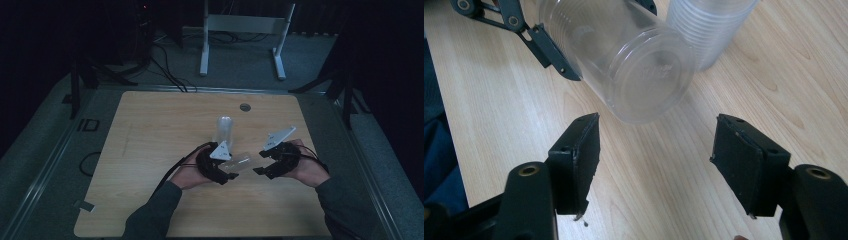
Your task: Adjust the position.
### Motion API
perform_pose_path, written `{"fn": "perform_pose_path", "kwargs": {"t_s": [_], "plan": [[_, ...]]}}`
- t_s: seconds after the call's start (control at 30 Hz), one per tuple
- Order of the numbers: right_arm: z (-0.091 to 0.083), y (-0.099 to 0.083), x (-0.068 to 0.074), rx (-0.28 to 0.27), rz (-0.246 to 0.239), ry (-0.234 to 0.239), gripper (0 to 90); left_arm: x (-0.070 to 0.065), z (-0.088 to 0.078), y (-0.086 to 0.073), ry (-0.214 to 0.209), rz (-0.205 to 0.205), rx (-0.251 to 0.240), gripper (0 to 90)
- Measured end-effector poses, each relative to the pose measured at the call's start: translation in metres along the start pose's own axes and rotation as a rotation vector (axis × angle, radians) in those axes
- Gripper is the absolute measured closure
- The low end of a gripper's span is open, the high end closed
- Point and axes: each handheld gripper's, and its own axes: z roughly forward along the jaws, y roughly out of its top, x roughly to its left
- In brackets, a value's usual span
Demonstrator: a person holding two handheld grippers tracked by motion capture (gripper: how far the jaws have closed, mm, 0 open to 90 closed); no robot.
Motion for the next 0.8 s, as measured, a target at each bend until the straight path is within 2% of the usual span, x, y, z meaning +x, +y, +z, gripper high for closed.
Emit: {"fn": "perform_pose_path", "kwargs": {"t_s": [0.8], "plan": [[0.005, 0.013, 0.008, 0.136, -0.13, 0.011, 35.2, -0.008, 0.009, 0.003, -0.02, 0.074, 0.103, 30.4]]}}
